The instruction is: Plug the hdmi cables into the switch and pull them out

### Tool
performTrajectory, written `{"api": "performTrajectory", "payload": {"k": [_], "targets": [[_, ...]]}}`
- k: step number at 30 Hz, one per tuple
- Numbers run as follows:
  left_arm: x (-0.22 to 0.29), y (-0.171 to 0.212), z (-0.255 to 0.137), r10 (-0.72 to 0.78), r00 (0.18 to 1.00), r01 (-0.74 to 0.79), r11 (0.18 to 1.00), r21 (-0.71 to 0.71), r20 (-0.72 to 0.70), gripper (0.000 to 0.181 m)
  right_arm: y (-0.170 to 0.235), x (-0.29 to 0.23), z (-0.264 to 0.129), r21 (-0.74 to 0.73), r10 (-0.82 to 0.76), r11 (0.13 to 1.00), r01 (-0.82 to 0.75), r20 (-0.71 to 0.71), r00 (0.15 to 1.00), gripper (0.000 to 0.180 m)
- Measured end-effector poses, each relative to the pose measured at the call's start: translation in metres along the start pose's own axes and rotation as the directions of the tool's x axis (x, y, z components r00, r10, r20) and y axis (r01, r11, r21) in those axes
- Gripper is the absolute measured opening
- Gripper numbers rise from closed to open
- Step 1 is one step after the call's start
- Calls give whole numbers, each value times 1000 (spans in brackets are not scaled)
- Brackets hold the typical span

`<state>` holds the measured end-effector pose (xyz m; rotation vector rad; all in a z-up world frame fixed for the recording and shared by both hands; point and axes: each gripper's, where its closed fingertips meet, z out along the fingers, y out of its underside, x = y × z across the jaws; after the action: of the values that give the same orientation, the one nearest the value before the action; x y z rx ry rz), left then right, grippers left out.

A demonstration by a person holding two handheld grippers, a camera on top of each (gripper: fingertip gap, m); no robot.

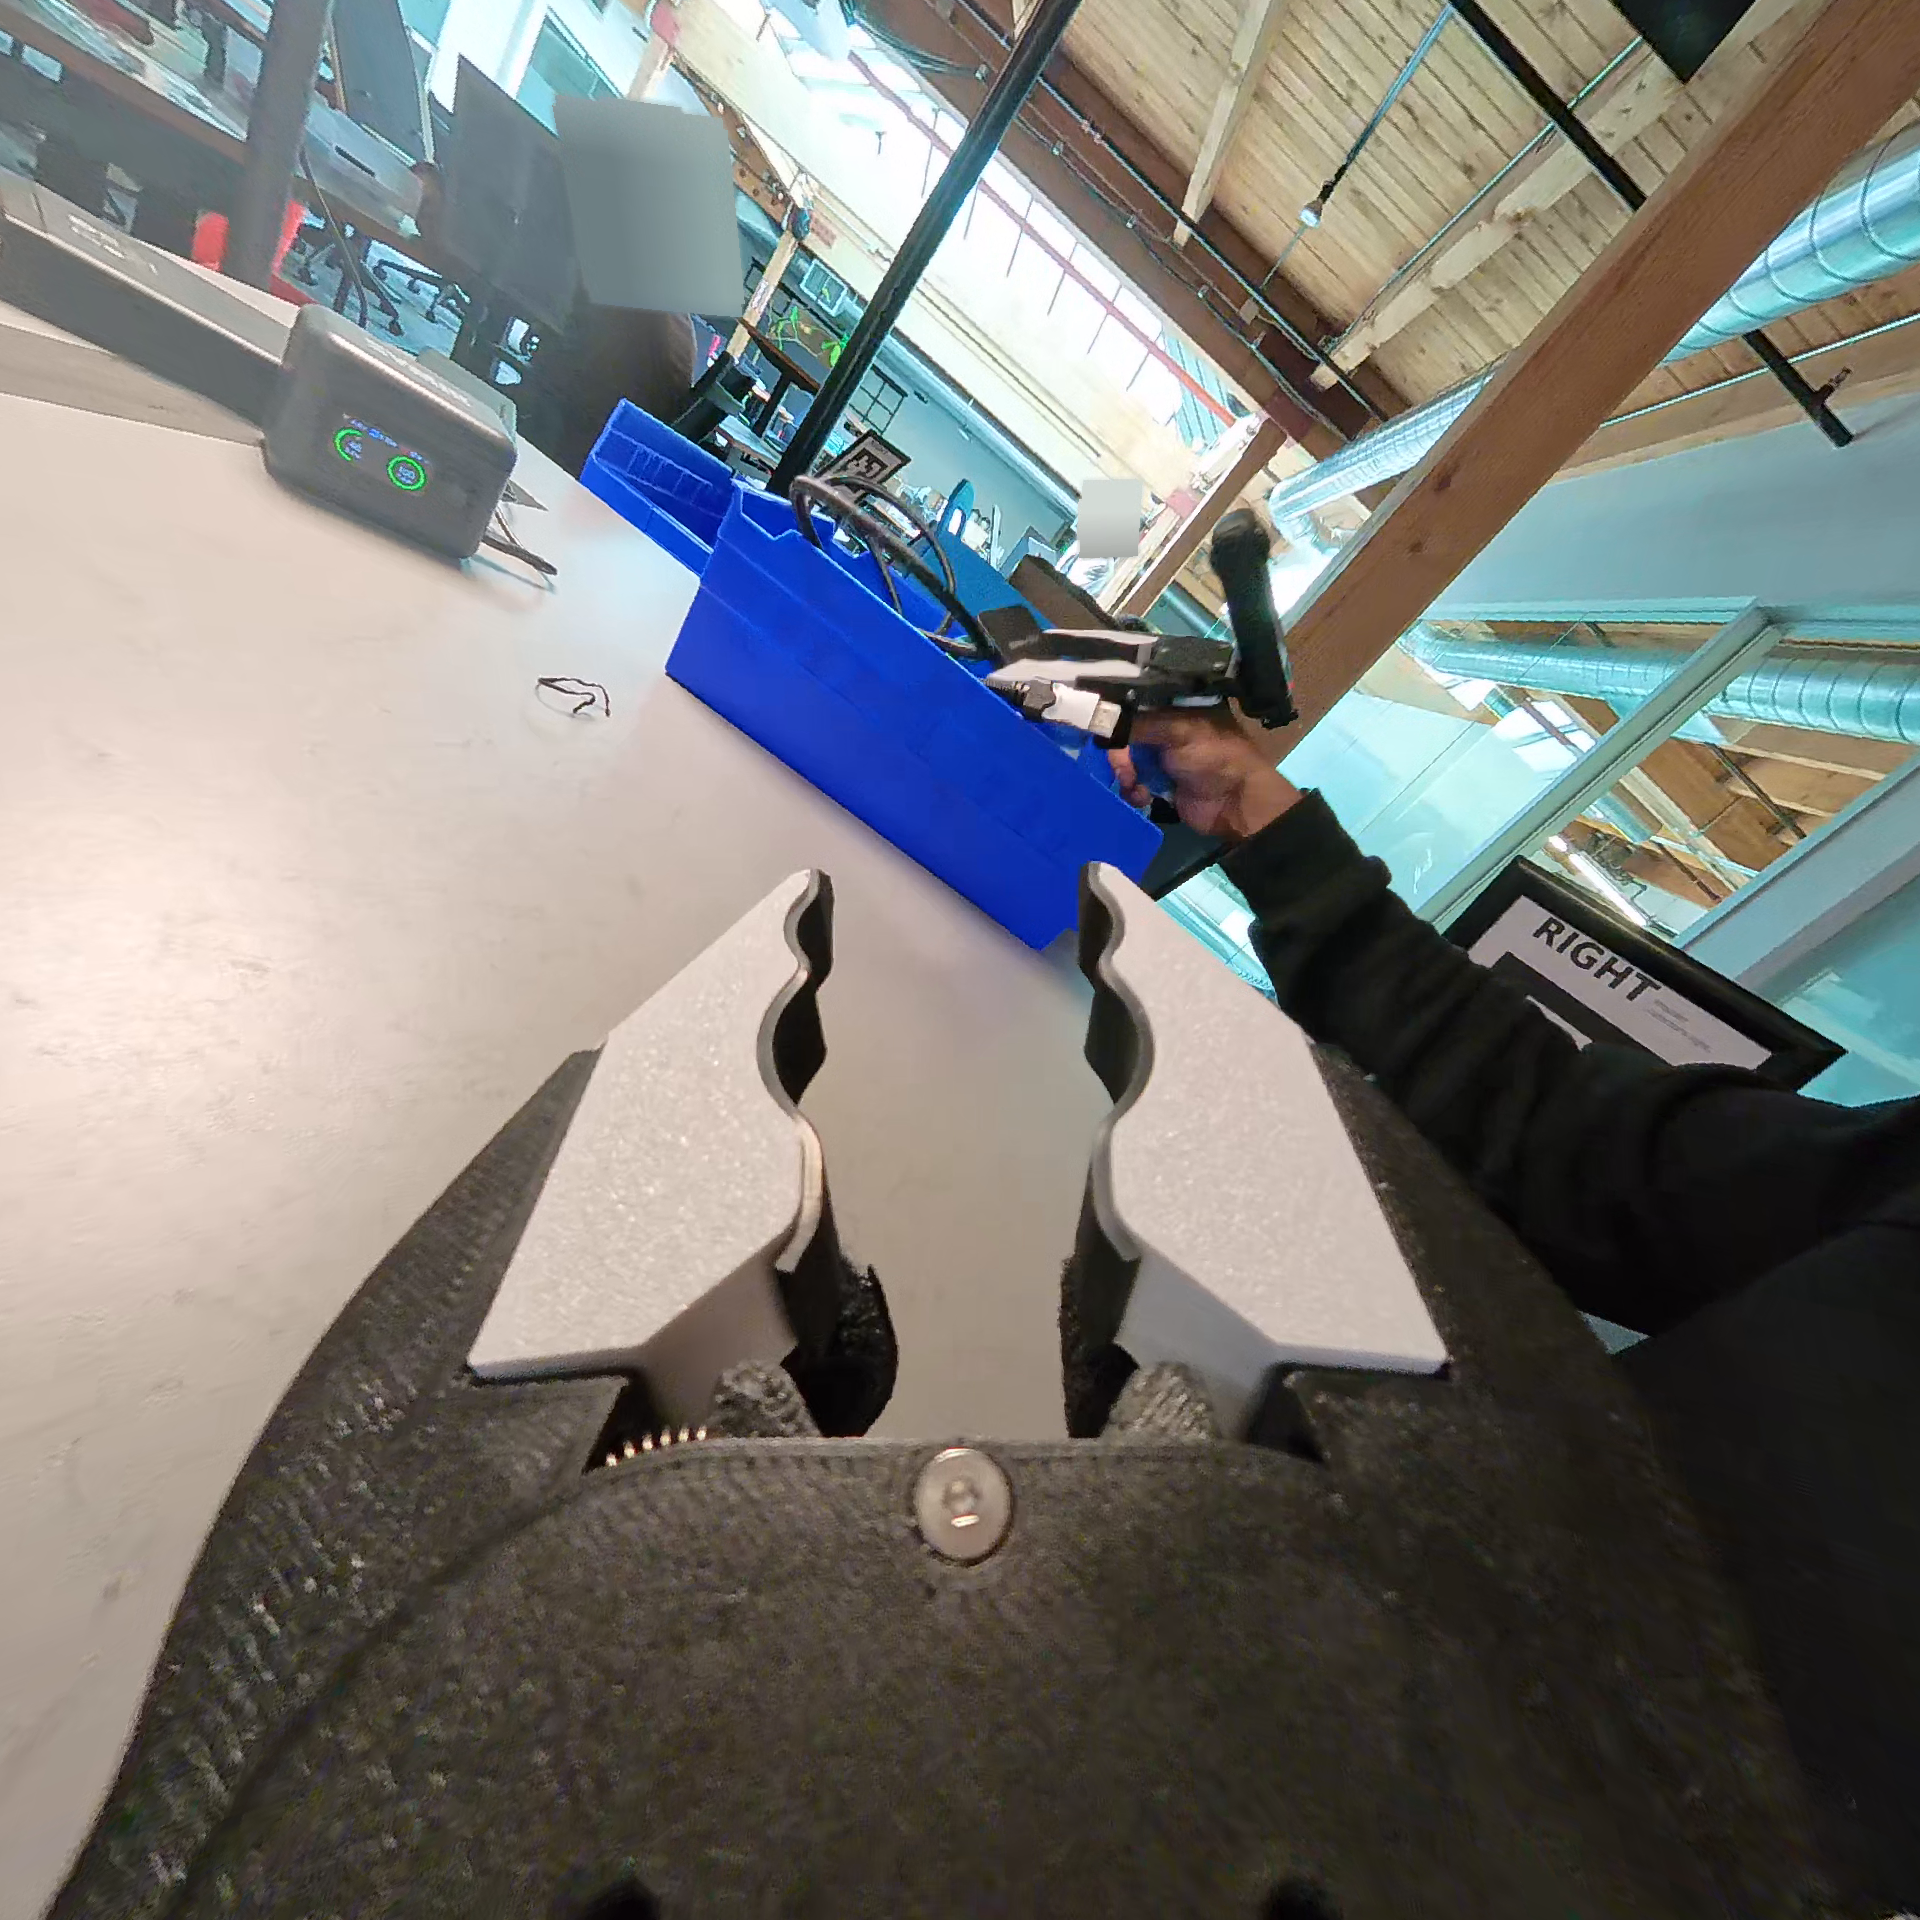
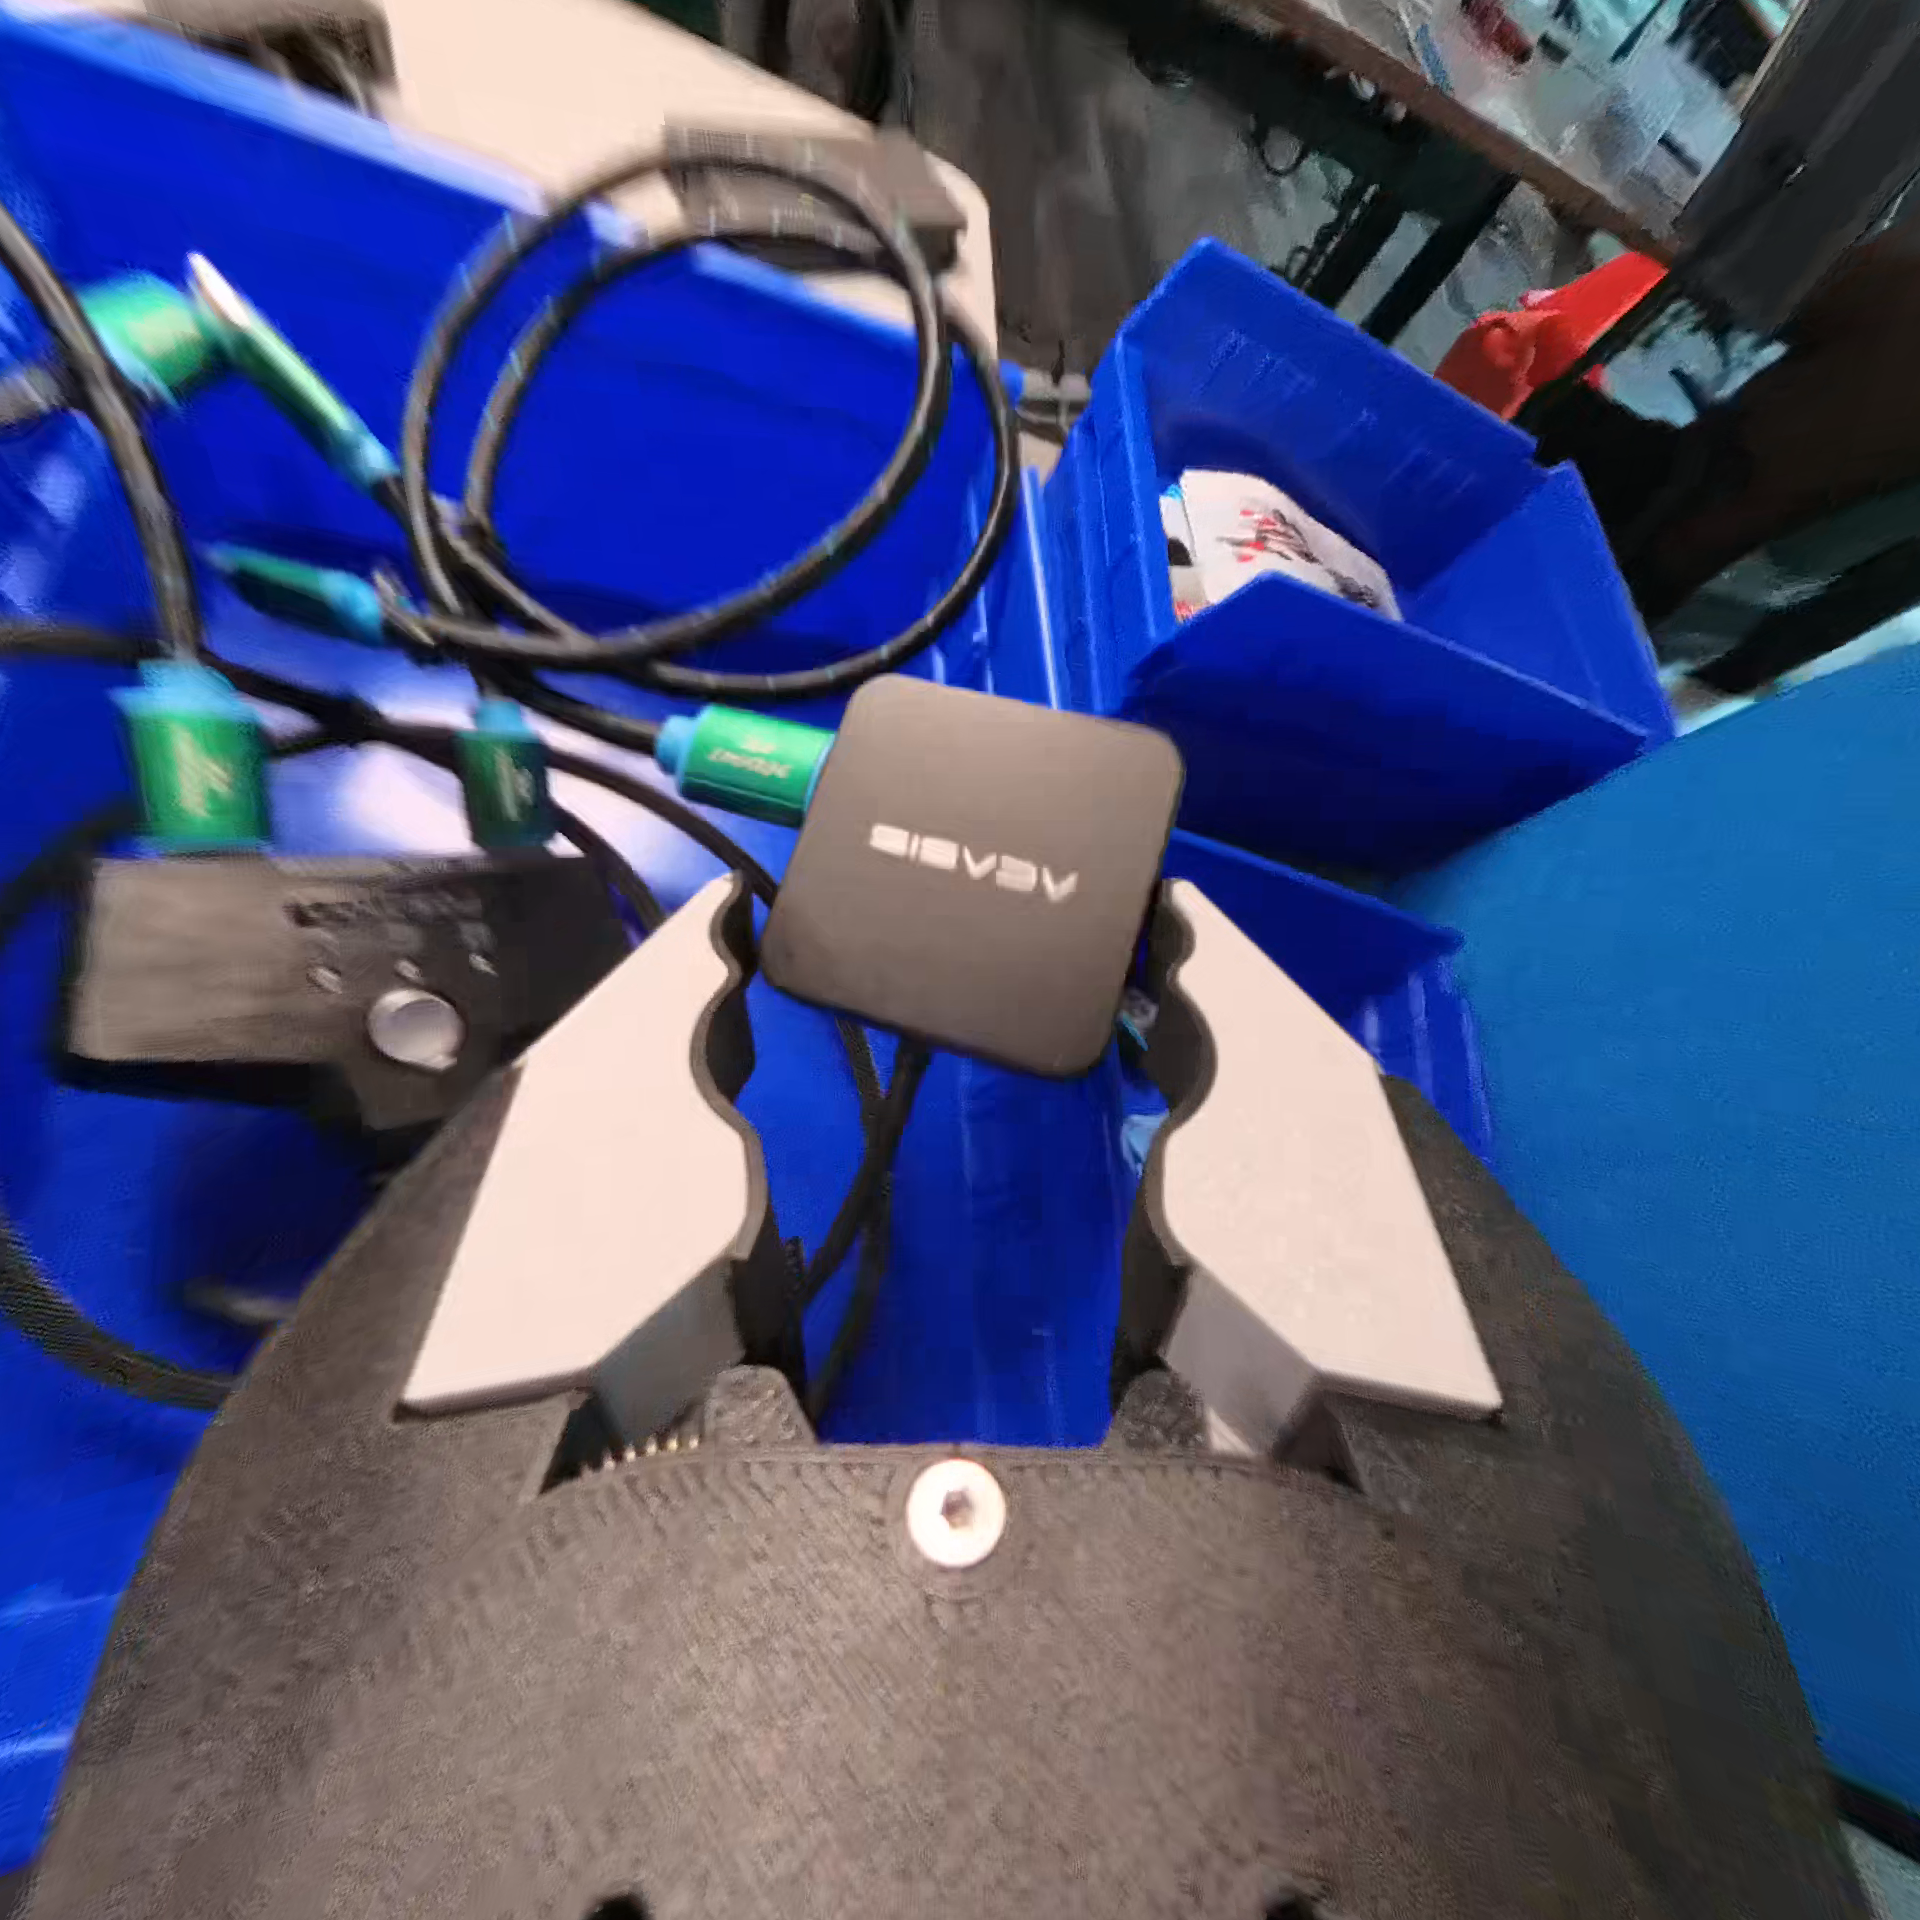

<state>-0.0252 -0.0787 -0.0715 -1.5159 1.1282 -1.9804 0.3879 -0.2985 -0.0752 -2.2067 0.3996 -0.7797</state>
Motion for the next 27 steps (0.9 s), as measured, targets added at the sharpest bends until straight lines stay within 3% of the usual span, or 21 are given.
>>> {"api": "performTrajectory", "payload": {"k": [2,6,11,14,19,23,27], "targets": [[0,0,-1,-1,1000,1,1000,-1,4,48,-3,-3,-1,24,-70,997,71,-20,997,77],[-2,0,-4,1,1000,-1,1000,-4,17,48,-22,-13,-13,123,-62,991,56,50,997,76],[-7,1,-7,19,998,-18,1000,-25,60,48,-55,-45,-66,343,-16,936,-77,260,966,71],[-11,3,-10,71,992,-65,996,-54,108,48,-63,-75,-114,472,-13,859,-200,410,912,36],[-15,9,-21,218,949,-194,974,-120,226,48,-43,-116,-152,552,-81,807,-213,459,884,17],[-9,19,-41,310,896,-267,948,-171,318,49,-25,-147,-164,583,-153,793,-173,466,871,18],[12,43,-71,360,854,-292,929,-227,376,50,-15,-171,-177,644,-208,750,-151,446,871,38]]}}
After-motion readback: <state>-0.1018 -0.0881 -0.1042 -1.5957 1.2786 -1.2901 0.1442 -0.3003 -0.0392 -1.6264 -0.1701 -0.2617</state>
